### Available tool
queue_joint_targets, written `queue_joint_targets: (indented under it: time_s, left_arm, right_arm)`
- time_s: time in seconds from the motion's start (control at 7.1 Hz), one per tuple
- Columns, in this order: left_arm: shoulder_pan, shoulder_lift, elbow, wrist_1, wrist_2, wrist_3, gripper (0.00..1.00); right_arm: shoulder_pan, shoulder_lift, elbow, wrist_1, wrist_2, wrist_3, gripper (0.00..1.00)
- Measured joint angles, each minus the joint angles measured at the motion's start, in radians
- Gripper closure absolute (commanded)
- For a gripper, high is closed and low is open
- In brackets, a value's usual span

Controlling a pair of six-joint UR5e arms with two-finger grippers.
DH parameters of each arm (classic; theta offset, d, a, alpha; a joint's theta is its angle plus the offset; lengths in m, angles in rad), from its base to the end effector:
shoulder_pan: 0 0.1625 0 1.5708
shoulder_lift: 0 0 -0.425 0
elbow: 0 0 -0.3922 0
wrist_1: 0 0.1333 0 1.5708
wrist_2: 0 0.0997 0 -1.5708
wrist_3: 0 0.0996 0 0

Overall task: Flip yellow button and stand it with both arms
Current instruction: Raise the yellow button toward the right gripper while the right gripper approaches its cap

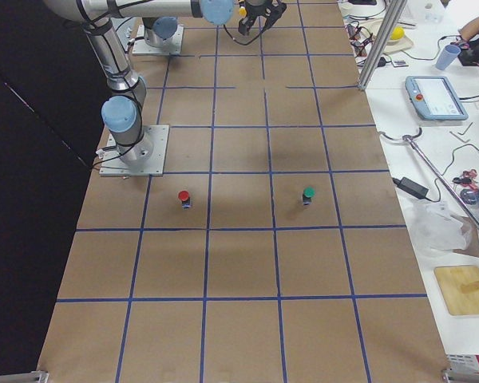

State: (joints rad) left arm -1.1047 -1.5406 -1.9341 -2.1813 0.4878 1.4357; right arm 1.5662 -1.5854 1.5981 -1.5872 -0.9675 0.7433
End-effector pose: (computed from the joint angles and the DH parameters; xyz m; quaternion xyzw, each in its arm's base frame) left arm -0.0276 -0.4376 0.3509 -0.1485 -0.7845 0.1474 0.5837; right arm 0.1876 -0.4868 0.5008 0.3483 0.8891 0.1056 0.2777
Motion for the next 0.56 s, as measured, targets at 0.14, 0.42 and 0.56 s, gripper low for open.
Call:
queue_joint_targets:
  time_s: [0.14, 0.42, 0.56]
  left_arm:
    - [-0.057, 0.013, 0.011, -0.07, -0.107, -0.006, 0.85]
    - [-0.192, 0.021, 0.026, -0.147, -0.335, -0.031, 0.85]
    - [-0.242, 0.022, 0.033, -0.159, -0.419, -0.049, 0.85]
  right_arm:
    - [0.0, 0.012, 0.001, 0.001, 0.066, 0.062, 0.0]
    - [0.003, 0.013, 0.003, 0.001, 0.179, 0.169, 0.0]
    - [0.005, 0.011, 0.004, 0.002, 0.222, 0.207, 0.0]
